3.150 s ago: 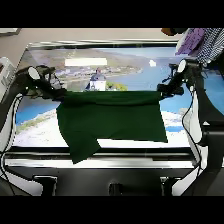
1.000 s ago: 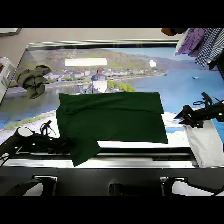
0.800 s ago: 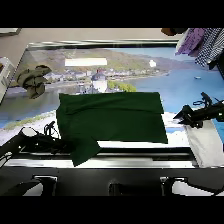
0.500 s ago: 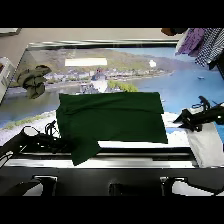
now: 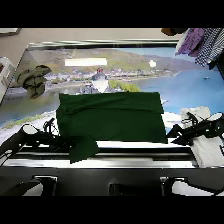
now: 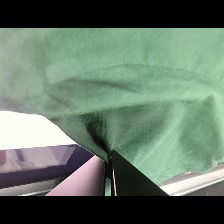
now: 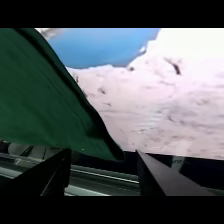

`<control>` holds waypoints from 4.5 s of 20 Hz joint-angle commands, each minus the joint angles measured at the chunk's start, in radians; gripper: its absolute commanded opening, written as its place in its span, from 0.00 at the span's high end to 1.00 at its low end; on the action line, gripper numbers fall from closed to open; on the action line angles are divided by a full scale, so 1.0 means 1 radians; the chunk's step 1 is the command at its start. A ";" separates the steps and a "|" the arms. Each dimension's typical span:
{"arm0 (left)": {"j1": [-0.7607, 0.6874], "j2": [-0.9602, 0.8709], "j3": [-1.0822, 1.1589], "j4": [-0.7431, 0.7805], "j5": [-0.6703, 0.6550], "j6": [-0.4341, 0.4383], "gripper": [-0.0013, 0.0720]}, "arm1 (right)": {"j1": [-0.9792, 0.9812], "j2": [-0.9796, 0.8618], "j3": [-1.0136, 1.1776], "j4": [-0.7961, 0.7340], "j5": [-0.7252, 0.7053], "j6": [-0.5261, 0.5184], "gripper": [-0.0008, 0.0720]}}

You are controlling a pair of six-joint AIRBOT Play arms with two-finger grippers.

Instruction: Fold the clothes and pants, and hang the long-sleeved shirts on hangers.

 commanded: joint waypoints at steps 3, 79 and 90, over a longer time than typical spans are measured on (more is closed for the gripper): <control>-0.001 0.001 0.002 -0.006 -0.006 0.000 0.96 | 0.012 -0.001 -0.061 0.049 -0.018 -0.026 0.35; -0.140 -0.552 1.085 0.166 -0.207 -0.111 0.96 | 0.274 -0.229 0.697 0.101 0.008 0.172 0.95; -0.675 -0.768 1.044 -0.389 0.319 -0.136 0.96 | 0.274 0.103 0.762 -0.118 0.180 0.308 0.95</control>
